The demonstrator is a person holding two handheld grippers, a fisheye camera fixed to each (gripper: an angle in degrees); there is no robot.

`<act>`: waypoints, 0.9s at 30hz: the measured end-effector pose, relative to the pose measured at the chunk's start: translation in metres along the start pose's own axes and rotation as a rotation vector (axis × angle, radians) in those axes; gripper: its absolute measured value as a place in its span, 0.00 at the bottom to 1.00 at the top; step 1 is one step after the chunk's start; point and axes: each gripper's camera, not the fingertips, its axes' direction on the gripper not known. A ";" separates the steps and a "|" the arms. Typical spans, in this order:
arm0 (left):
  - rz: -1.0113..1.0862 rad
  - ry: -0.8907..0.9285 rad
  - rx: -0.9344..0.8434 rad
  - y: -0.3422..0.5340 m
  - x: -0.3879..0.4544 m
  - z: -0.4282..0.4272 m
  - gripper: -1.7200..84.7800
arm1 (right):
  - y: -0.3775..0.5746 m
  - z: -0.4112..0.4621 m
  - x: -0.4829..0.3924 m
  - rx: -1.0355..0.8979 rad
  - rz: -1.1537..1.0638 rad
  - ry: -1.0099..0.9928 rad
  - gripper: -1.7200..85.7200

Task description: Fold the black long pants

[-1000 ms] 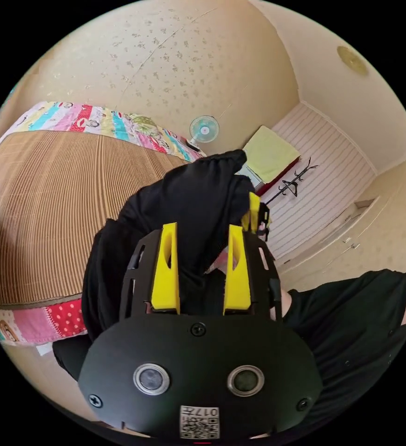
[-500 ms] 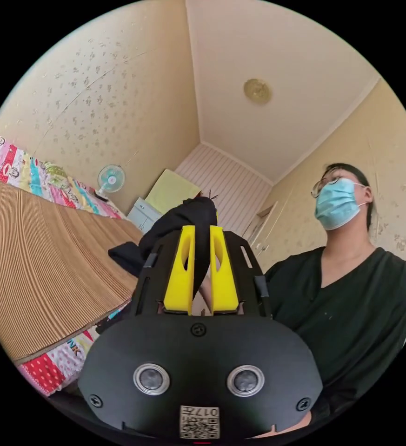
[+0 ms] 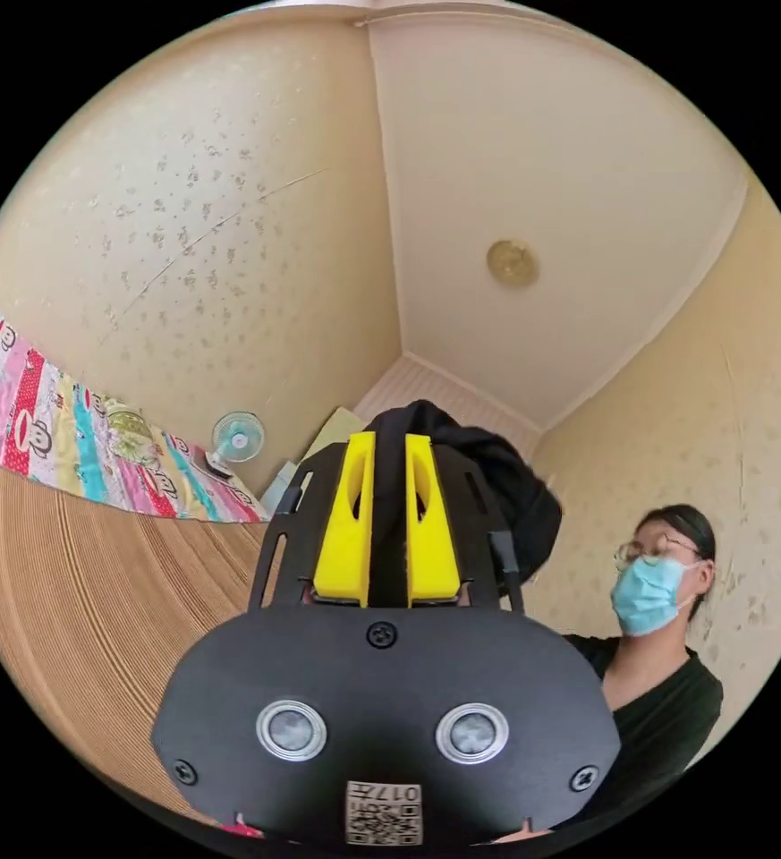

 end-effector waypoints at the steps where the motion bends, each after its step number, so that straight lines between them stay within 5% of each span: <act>1: 0.003 -0.107 -0.032 -0.022 -0.012 0.010 0.11 | -0.030 0.045 0.019 -0.078 -0.125 0.205 0.05; 3: -0.093 -0.549 -0.169 -0.061 -0.062 0.032 0.13 | -0.046 0.097 0.057 -0.262 -0.124 0.568 0.05; 4: -0.137 -0.605 -0.176 -0.060 -0.075 0.032 0.13 | -0.039 0.119 0.078 -0.372 -0.102 0.731 0.05; 10: -0.197 -0.539 -0.424 0.078 -0.177 0.033 0.13 | 0.141 0.117 0.145 -0.823 -0.334 0.803 0.08; 16: -0.393 -0.556 -0.718 0.298 -0.218 0.015 0.14 | 0.364 0.033 0.216 -1.183 -0.032 0.775 0.09; 22: -0.497 -0.638 -0.559 0.407 -0.147 -0.035 0.15 | 0.485 0.007 0.177 -1.228 0.214 0.641 0.11; 27: -0.545 -0.714 -0.568 0.449 -0.109 -0.032 0.16 | 0.474 -0.028 0.155 -1.026 0.400 0.599 0.10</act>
